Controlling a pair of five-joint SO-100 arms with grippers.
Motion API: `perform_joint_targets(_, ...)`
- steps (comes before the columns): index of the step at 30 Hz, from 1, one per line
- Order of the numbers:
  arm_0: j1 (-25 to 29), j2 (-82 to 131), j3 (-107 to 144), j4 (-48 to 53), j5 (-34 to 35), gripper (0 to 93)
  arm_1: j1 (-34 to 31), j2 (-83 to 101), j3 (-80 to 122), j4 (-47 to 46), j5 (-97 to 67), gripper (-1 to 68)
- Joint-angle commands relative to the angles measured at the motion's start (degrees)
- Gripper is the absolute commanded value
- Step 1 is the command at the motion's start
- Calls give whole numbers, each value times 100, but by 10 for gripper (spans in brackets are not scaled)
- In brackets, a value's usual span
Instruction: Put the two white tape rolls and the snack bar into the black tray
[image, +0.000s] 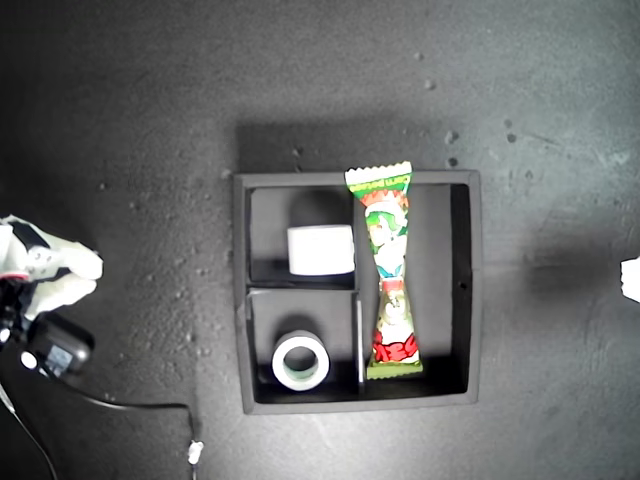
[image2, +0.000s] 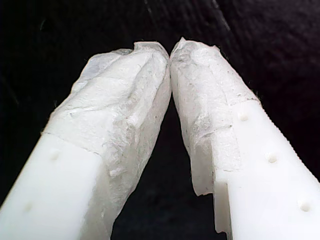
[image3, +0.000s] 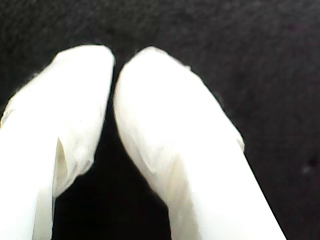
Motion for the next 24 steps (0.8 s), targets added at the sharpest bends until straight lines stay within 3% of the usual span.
perform_joint_targets(1, -18, 396, 246, 105, 0, 0, 220, 949, 1187, -343, -519, -7)
perform_joint_targets(5, -9, 396, 466, 44, 0, 0, 457, 2232, 2171, -123, -853, -7)
perform_joint_targets(9, 35, 396, 483, 18, 105, 0, 448, 2241, 2171, -149, -1521, -7)
perform_joint_targets(13, -158, 396, 483, 88, 193, 0, 448, 2241, 2171, 396, -1397, -6)
perform_joint_targets(17, -255, 396, 483, 439, -281, 2, 545, 2241, 2171, 1020, -914, -3)
perform_joint_targets(22, -193, 378, 483, 765, -352, 2, 562, 2180, 2171, 1468, -984, -1)
perform_joint_targets(24, -308, 369, 483, 765, 149, 2, 677, 2206, 2171, 1538, -1564, -1)
